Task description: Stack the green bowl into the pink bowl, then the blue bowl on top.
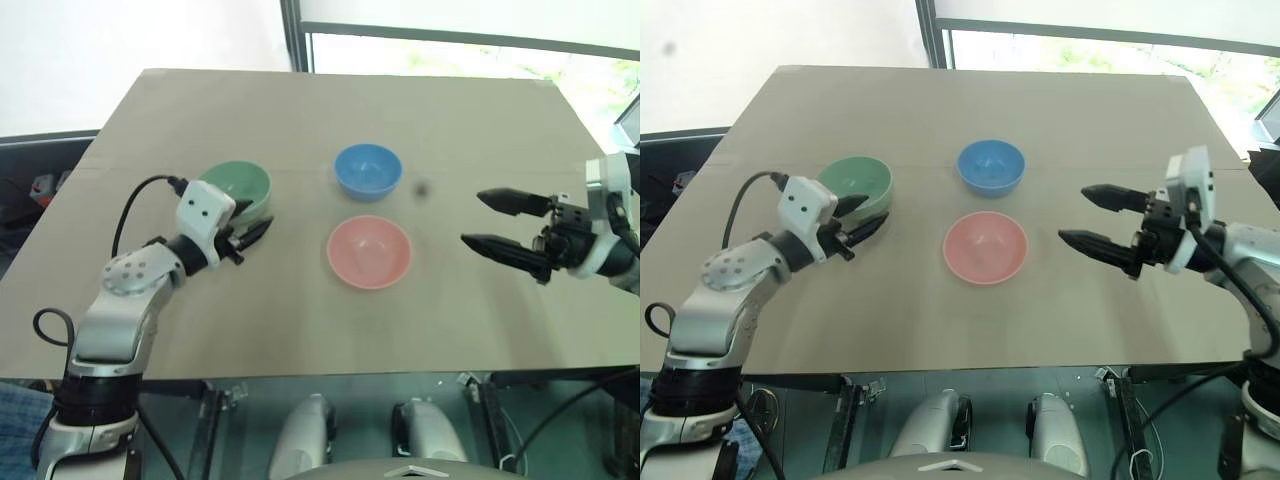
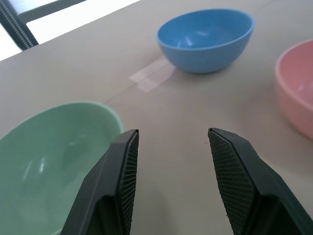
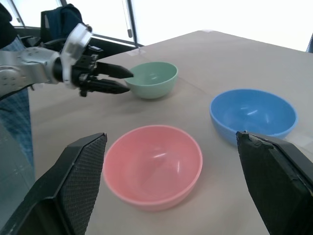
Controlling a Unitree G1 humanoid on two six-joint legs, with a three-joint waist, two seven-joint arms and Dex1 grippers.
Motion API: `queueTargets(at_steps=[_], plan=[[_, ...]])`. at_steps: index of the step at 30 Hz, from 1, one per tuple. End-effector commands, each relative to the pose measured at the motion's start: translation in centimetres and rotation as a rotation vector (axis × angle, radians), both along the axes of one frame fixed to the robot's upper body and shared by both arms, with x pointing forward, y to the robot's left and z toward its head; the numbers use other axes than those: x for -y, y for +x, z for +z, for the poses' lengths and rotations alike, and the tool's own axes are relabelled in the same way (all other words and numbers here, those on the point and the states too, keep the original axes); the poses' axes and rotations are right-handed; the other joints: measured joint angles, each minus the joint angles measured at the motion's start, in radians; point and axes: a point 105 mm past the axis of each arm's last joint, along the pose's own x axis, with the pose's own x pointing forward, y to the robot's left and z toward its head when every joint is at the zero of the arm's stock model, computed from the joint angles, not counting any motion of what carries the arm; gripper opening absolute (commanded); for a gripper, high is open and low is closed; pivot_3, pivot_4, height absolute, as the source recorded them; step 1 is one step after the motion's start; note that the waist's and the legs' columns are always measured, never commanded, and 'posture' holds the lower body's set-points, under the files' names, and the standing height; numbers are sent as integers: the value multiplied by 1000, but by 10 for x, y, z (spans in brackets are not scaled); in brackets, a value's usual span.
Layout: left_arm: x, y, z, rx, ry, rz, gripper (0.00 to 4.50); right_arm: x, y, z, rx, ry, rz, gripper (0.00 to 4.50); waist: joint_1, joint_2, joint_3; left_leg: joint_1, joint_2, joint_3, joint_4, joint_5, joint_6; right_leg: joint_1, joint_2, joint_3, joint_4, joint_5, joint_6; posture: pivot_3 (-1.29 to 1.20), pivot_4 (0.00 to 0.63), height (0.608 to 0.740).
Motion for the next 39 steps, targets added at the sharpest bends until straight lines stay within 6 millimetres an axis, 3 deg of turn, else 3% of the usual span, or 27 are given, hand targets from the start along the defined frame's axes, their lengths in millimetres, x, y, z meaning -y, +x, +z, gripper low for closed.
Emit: queueTargets(at_steps=[1, 7, 13, 23, 34, 38, 39], plan=[[-13, 9, 9, 38, 49, 61, 2384, 5, -11, 11, 96, -20, 32, 4456, 0, 0, 0, 1, 0, 0, 0, 0, 0, 0, 0, 0, 0, 0, 0, 0, 150, 740], [-21, 25, 13, 48, 91, 109, 2384, 3, -13, 8, 129, -34, 45, 4456, 3, 0, 0, -1, 0, 0, 0, 1, -1, 0, 0, 0, 2, 0, 0, 0, 150, 740], [-12, 32, -1, -11, 159, 39, 2384, 0, -10, 6, 138, -34, 37, 4456, 3, -1, 0, -1, 0, 0, 0, 0, -1, 0, 0, -1, 2, 0, 0, 0, 150, 740], [0, 41, 2, 13, 162, -24, 2384, 1, -11, 3, 134, -41, 25, 4456, 3, -1, 0, -1, 0, 0, 2, 1, -1, 0, 0, -1, 2, 0, 0, 0, 150, 740], [-14, 51, -12, -33, 215, 46, 2384, 2, -8, 3, 139, -34, -4, 4456, 3, -1, 0, -1, 0, -1, 2, 1, -1, 0, 0, -1, 2, 0, 0, 0, 150, 740], [-11, 52, -17, -82, 200, 15, 2384, 2, -7, 3, 141, -28, -18, 4456, 3, -1, 0, -2, 0, 0, 3, 0, -1, 0, 0, -1, 3, 0, 0, 0, 150, 740], [-11, 52, -18, -89, 201, 10, 1871, 2, -7, 3, 140, -29, -20, 4500, 3, -1, 0, -2, 0, -1, 3, 0, -1, 0, 0, -1, 3, 0, 0, 0, 150, 740]])
